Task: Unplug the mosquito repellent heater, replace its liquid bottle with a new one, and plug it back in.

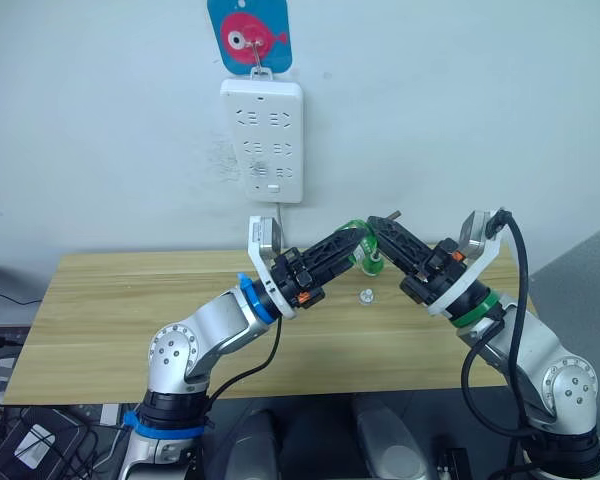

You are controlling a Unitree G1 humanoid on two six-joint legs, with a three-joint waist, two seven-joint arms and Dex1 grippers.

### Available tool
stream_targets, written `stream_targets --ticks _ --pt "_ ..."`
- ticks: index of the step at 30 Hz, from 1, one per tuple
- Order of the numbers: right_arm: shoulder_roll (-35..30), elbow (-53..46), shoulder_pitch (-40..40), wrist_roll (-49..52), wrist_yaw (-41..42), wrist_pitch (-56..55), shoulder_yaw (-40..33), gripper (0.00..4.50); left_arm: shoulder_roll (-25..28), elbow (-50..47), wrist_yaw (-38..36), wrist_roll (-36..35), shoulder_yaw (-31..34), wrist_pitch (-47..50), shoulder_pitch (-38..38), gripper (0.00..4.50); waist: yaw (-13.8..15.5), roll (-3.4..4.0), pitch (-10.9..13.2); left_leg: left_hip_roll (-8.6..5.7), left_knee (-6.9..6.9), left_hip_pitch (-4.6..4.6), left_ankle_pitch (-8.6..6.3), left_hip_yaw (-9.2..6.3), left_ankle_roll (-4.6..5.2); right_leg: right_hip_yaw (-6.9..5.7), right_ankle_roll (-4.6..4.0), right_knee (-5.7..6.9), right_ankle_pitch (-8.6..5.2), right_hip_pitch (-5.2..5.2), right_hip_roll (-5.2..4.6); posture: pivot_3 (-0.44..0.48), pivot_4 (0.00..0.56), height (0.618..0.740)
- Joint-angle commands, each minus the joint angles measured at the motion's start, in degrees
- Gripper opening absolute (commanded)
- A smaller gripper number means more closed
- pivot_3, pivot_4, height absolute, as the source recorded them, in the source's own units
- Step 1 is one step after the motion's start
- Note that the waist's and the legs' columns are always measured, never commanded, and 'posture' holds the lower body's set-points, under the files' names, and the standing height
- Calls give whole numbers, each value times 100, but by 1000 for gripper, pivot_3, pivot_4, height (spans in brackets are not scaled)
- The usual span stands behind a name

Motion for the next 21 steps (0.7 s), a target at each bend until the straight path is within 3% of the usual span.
stream_targets --ticks 1,6,11,16,17,20,21 --pt "-69 -303 30 191 47 -42 24 798 15 -241 -103 -132 -91 -8 66 2308 0 0 0 0 0 0 0 0 0 0 0 0 0 0 0 -253 209 740" --pt "1 -335 69 303 132 -73 67 798 86 -257 -174 -135 -100 1 79 2308 1 0 -1 0 0 0 0 0 0 0 0 0 0 0 1 -252 213 740" --pt "-219 -221 67 302 121 -91 -121 2574 182 -208 -278 -125 -56 -29 2 2308 3 0 -1 0 -1 0 0 1 0 2 0 -1 0 -1 1 -254 219 740" --pt "-995 401 -17 -138 391 118 -631 4265 521 -206 -520 -75 54 131 -44 2308 7 0 -1 -1 -1 0 0 3 0 3 0 -3 0 0 1 -259 228 740" --pt "-1295 612 -107 -332 529 269 -737 4498 688 -178 -690 74 101 223 -111 2308 7 0 0 -1 -1 1 0 3 0 4 0 -3 0 0 2 -258 229 740" --pt "-2149 1105 -268 -981 1059 758 -908 4500 1148 -146 -1322 838 155 430 -356 2308 10 2 1 -2 -2 2 0 7 1 7 0 -3 0 -1 4 -253 235 740" --pt "-2461 1233 -285 -1350 1295 925 -889 4500 1401 -257 -1786 1530 41 397 -440 2308 12 3 1 -3 -3 4 0 9 1 7 0 -4 0 -2 6 -251 237 740"
